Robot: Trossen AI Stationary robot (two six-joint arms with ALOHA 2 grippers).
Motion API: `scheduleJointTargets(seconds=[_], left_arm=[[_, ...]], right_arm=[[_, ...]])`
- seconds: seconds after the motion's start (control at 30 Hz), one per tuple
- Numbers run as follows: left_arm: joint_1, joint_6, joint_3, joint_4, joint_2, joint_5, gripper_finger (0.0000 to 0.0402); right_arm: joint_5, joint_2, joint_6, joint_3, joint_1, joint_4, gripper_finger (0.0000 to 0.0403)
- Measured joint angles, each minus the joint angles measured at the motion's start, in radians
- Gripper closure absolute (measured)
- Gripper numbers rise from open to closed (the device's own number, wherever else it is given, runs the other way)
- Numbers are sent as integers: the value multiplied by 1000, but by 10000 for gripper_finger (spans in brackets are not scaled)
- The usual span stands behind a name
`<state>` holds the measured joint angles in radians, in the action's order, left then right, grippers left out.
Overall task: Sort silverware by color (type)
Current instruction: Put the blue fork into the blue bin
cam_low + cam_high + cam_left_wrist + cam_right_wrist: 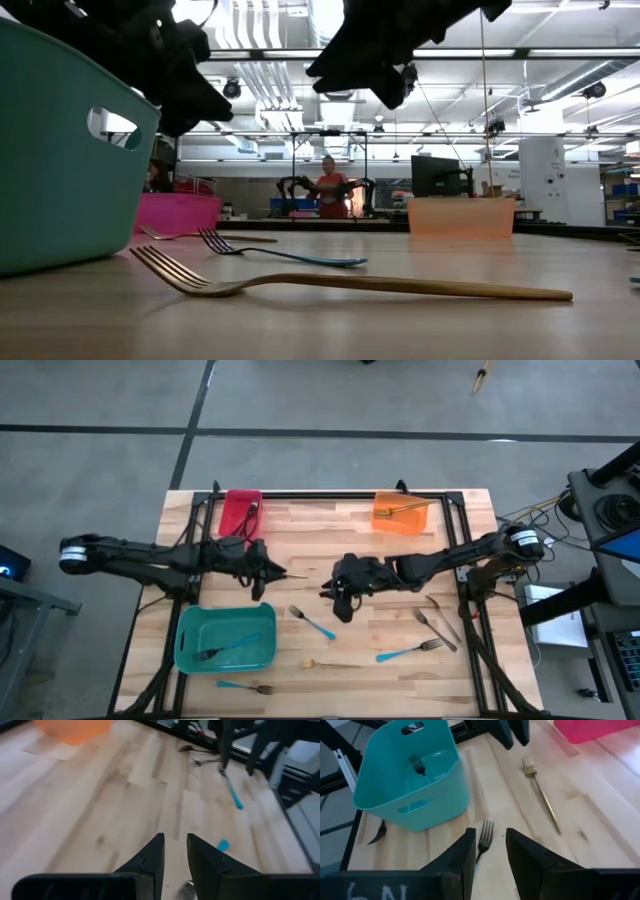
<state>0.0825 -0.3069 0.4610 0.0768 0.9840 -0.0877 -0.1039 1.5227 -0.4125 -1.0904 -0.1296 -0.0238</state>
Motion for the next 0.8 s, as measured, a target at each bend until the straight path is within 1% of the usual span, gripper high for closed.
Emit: scheduleJointTargets(seconds=[0.2, 0.4, 0.47, 0.57, 0.63, 0.8], left_arm=[[-88, -56, 0, 42, 0, 1, 338], [-157, -113, 0, 131, 0, 1, 338], [-179, -128, 0, 141, 0, 1, 338], [-206, -151, 0, 149, 0, 1, 338], [-220, -164, 0, 149, 0, 1, 338], [-242, -188, 0, 163, 0, 2, 338]], right_arm=[[-56, 0, -48, 0, -64, 2, 305], [-73, 23, -83, 0, -122, 4, 305], [-73, 38, -106, 0, -141, -9, 305], [-71, 52, -146, 0, -172, -71, 305], [-44, 56, -191, 0, -188, -128, 305], [73, 58, -287, 0, -235, -303, 305]])
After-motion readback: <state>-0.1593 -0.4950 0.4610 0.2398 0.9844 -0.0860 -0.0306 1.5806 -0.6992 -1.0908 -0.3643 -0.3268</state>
